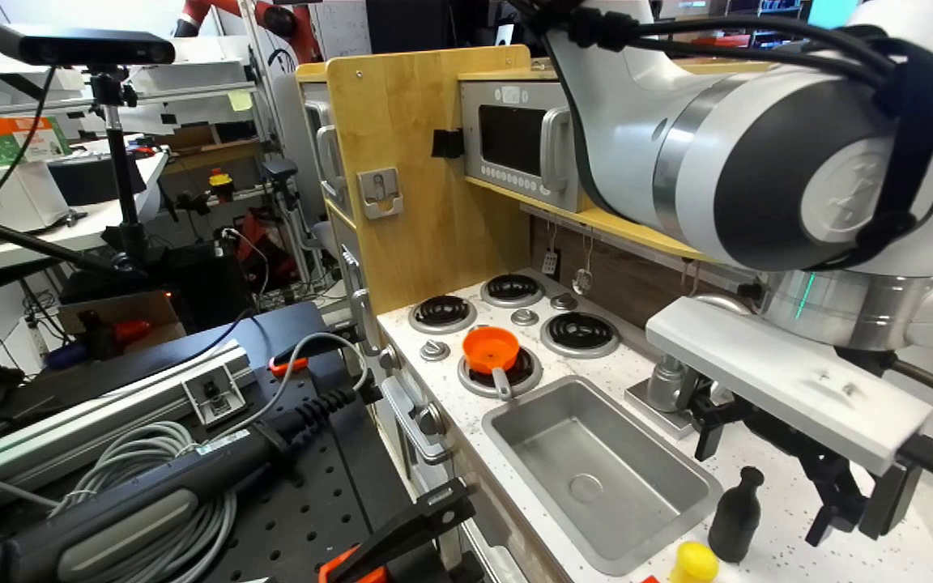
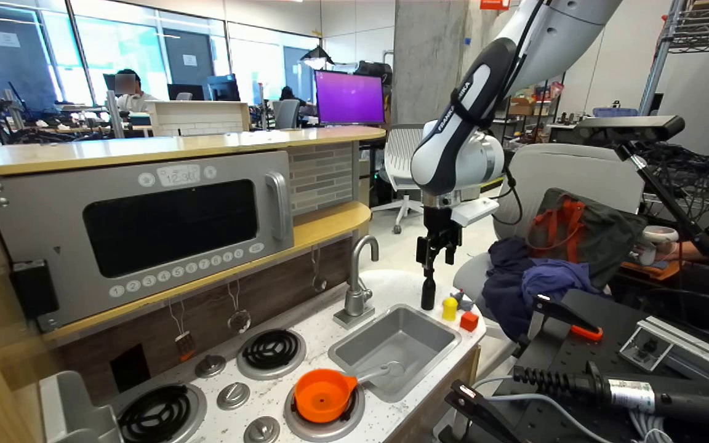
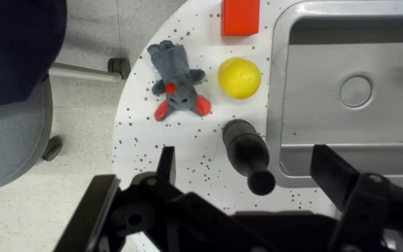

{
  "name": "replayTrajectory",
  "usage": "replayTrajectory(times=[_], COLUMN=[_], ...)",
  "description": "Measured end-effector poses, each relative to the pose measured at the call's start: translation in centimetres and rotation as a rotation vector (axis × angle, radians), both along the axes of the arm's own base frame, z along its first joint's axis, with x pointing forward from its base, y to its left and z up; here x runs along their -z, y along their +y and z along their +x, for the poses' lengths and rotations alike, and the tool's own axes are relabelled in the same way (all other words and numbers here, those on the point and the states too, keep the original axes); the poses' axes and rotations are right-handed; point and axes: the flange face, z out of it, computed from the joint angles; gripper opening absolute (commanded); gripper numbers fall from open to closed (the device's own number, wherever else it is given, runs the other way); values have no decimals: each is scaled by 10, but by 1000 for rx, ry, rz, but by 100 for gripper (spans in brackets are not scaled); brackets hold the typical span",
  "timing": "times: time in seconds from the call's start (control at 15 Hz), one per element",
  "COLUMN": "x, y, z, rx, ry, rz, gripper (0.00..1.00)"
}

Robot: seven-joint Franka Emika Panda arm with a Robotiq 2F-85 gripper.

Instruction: Move the black bottle to the right

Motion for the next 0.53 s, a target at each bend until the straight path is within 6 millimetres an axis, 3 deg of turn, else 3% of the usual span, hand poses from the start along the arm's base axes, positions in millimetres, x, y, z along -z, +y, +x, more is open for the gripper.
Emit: replayTrajectory(times=[0.13, 0.27, 0.53], x=[0, 1, 3], y=[7, 10, 12], z=[2, 3, 2], rx=[-12, -19, -47], ry=[0, 1, 10], rz=[0, -2, -17], gripper=[100, 72, 40])
